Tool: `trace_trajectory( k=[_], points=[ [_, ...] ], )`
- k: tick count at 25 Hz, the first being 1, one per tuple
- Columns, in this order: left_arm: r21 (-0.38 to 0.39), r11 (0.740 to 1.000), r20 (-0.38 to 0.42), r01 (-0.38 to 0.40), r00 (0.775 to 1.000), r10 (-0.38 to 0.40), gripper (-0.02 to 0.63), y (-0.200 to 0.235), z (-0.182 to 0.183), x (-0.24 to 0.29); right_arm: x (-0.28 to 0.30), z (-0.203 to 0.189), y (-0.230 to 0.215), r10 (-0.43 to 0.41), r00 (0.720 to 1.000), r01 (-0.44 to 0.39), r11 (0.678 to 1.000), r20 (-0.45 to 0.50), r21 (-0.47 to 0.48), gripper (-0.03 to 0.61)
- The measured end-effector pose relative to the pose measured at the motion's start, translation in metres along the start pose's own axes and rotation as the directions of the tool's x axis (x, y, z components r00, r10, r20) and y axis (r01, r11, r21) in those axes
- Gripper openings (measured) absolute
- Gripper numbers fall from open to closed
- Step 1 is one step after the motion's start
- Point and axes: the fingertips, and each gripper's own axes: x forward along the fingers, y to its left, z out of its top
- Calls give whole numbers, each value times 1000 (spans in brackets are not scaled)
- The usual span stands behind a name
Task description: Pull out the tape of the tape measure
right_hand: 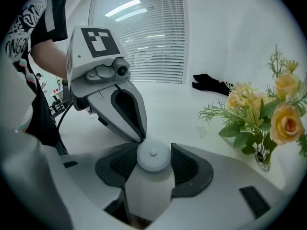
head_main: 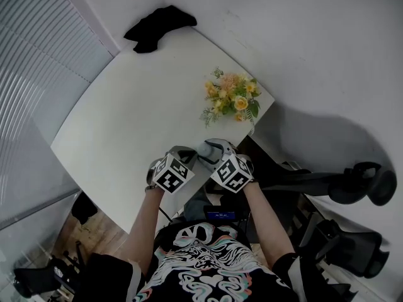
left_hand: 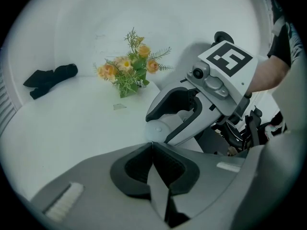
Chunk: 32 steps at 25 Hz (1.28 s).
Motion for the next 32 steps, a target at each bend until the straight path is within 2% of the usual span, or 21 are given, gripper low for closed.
trace_trajectory(
  k=[15,32],
  points=[
    [-38,999,0,-16,1000,16,5,3,-11,-11,-3,-4,-4,-78,997,80,993,-25,83,219],
    [-40,999,13,-25,1000,25,5,-1,-18,-23,-10,-11,-6,-164,984,174,966,-66,193,219]
  ],
)
